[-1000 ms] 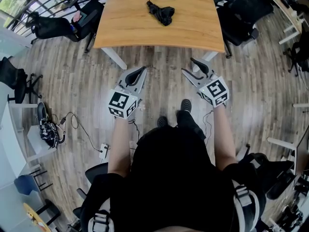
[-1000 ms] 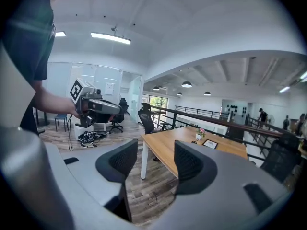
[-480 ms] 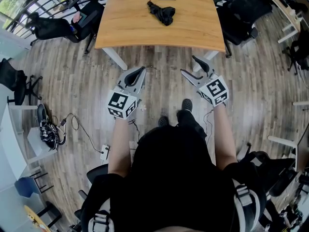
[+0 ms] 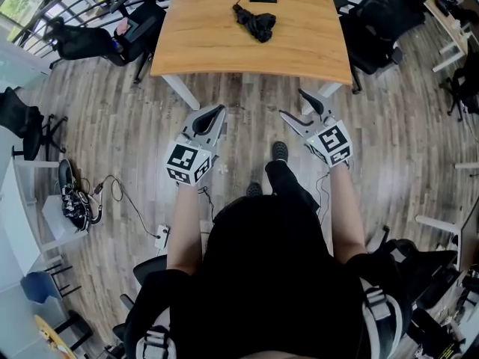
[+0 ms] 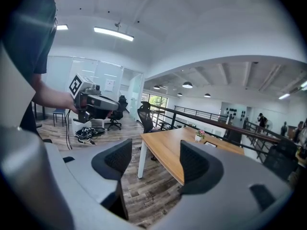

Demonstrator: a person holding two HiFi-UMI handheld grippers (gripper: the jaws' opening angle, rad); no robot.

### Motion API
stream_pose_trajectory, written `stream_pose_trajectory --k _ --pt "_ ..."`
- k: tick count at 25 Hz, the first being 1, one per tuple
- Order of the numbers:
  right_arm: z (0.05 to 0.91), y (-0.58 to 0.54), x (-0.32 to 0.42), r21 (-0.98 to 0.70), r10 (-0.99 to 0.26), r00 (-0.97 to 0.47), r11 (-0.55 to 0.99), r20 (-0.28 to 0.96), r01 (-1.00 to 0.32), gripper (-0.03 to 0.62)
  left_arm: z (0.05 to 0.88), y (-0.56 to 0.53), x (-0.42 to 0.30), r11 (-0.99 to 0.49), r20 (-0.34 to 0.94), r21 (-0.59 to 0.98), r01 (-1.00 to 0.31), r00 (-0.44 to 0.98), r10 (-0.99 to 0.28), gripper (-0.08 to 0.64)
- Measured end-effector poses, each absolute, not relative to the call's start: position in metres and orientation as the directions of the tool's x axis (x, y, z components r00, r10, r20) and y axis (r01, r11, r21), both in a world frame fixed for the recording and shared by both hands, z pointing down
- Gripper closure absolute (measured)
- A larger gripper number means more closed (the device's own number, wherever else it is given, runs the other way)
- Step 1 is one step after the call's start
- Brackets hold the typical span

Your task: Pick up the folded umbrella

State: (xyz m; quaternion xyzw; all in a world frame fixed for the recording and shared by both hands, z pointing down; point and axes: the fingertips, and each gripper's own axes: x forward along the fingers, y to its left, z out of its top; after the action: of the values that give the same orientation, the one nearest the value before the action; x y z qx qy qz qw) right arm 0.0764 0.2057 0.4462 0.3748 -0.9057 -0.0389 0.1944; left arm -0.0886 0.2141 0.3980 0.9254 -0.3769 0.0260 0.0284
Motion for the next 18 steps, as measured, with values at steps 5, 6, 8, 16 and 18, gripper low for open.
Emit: stream_pose_trajectory --k 5,6,8,16,18 --pt "0.447 0.193 0.081 0.205 -0.694 -0.648 0.716 0.314 -0.667 0.278 0.399 0.205 -0.086 -0.703 0.071 0.021 -0.711 0.702 -0.708 0.538" --pt "0.448 0.189 0.083 0.205 -0.694 -0.649 0.716 0.314 -0.667 0.278 0.398 0.201 -0.085 -0.698 0.066 0.017 -0.716 0.697 -0.714 0.538" --pt "0.451 0.181 0.086 0.204 -0.690 -0.651 0.720 0.315 -0.664 0.275 0.398 0.193 -0.085 -0.691 0.057 0.015 -0.723 0.690 -0.721 0.537" --pt "0.454 0.142 0.102 0.182 -0.677 -0.661 0.730 0.323 -0.659 0.273 0.403 0.151 -0.064 -0.685 0.082 0.025 -0.728 0.684 -0.724 0.408" --pt "0.454 0.130 0.107 0.175 -0.674 -0.664 0.732 0.325 -0.658 0.272 0.405 0.139 -0.059 -0.681 0.092 0.023 -0.732 0.680 -0.728 0.377"
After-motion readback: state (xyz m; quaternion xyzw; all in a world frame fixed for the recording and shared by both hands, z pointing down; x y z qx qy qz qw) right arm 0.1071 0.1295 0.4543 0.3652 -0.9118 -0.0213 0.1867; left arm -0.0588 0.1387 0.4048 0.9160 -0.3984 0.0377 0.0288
